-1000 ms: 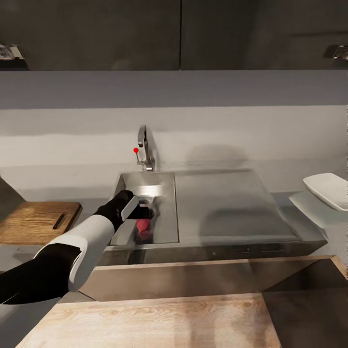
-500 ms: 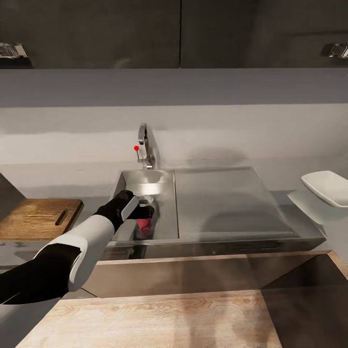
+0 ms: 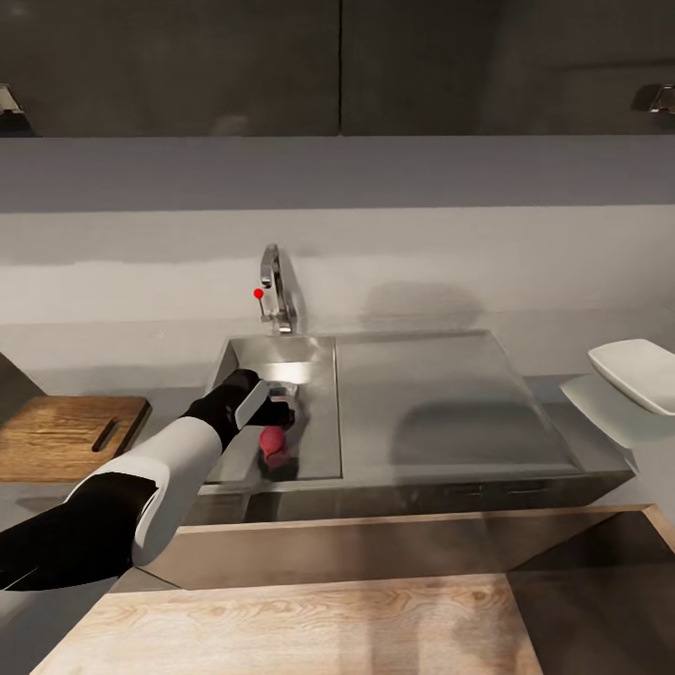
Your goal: In the kitchen, take the Vidalia onion out of the sink, dice it on the chopping board with the paring knife, put the diced onion into the bowl on the countertop, then place both the paring knife and the chopping board into the sink.
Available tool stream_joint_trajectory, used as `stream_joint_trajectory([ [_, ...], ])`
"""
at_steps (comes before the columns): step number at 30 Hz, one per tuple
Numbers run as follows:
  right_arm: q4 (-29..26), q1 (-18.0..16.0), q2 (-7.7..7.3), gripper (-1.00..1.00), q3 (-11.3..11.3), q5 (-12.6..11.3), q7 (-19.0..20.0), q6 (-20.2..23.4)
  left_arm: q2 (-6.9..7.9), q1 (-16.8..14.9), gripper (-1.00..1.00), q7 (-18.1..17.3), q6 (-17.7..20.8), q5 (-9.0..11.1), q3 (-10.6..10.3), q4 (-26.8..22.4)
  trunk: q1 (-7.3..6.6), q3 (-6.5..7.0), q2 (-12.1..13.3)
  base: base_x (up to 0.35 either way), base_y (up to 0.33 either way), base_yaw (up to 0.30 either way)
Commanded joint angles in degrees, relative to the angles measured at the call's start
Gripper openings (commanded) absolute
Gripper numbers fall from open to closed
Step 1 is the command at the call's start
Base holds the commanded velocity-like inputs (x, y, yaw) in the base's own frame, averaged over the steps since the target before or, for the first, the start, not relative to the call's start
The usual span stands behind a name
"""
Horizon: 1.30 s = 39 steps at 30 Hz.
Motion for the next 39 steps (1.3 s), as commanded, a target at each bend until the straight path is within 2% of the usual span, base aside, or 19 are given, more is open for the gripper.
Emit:
stream_joint_trajectory([
  [1,-0.14,0.01,-0.08,1.0,0.49,-0.23,-0.48,-0.05,0.01,0.03,1.0,0.43,0.2,0.61,-0.37,-0.07,0.02,-0.07,-0.08,0.005,-0.003,0.0],
  [39,0.08,0.0,-0.06,1.0,0.46,-0.18,-0.48,-0.05,0.09,1.15,1.0,0.44,0.13,0.6,-0.38,-0.07,0.02,-0.07,-0.08,-0.013,-0.003,0.0],
])
